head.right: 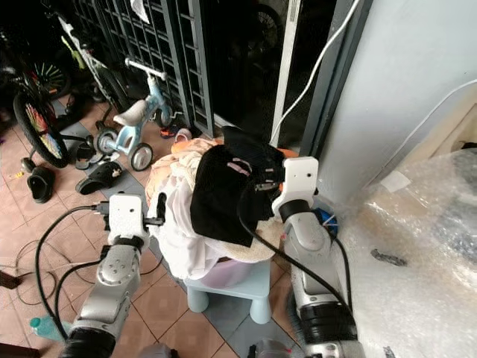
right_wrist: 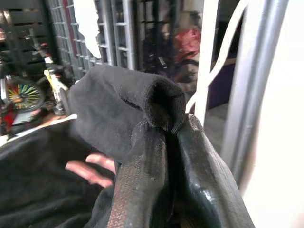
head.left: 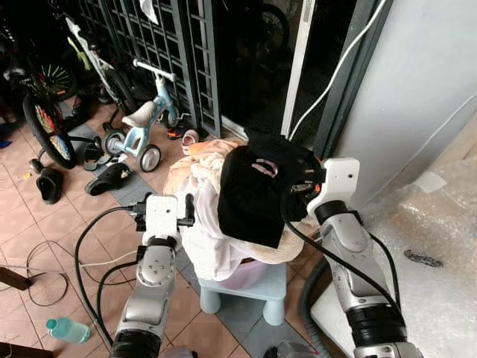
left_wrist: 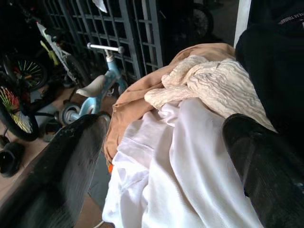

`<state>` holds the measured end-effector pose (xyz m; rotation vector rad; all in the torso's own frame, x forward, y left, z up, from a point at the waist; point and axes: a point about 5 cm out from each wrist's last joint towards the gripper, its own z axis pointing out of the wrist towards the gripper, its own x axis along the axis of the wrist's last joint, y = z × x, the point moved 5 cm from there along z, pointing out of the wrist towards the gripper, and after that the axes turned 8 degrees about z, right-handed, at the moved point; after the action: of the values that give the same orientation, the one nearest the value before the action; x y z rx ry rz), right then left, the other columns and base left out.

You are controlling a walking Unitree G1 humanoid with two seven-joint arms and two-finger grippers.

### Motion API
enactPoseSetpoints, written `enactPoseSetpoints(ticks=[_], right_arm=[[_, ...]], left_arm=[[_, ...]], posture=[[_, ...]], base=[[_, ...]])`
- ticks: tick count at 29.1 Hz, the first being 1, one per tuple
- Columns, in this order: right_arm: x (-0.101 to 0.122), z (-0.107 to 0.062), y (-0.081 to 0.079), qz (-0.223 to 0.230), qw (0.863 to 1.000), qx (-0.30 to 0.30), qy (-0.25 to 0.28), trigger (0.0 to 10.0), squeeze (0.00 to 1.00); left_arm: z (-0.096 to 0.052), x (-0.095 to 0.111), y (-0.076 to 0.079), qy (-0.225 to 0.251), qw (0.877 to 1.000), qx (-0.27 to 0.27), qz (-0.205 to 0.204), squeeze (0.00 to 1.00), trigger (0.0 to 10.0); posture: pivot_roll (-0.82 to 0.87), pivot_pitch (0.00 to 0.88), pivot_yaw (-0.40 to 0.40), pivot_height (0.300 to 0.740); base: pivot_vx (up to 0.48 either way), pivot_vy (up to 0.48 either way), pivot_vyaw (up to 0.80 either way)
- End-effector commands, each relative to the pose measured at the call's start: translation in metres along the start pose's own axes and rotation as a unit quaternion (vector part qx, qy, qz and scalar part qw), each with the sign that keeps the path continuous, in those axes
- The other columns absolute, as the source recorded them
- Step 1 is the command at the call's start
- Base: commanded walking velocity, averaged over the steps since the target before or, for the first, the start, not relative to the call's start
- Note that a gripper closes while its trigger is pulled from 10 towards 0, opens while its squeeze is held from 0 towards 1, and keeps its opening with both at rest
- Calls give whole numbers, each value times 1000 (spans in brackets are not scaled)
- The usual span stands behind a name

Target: Clothes washing

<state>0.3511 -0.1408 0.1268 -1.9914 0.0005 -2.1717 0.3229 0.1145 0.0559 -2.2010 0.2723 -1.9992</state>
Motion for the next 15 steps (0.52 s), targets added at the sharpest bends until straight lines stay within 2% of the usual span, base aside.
enactPoseSetpoints(ticks=[1, 3, 11, 15], right_arm=[[6, 3, -8, 5, 1000, 11, 11, 10000, 0], [6, 3, -8, 4, 1000, 11, 12, 10000, 0], [11, 4, -9, 5, 1000, 17, 21, 10000, 0], [23, 7, -14, -15, 998, 38, 42, 10000, 0]], left_arm=[[-1, -6, -9, -8, 1000, 12, 3, 0, 10000], [-1, -6, -9, -7, 1000, 11, 1, 0, 10000], [-1, -4, -11, 0, 1000, 14, -4, 0, 10000], [-1, -2, -11, 4, 1000, 13, -4, 0, 10000]], posture=[[-64, 0, 55, 740], [-64, 0, 55, 740], [-66, 0, 55, 740], [-66, 0, 55, 740]], base=[[-274, -300, 0], [-328, -294, 0], [0, 0, 0], [0, 0, 0]])
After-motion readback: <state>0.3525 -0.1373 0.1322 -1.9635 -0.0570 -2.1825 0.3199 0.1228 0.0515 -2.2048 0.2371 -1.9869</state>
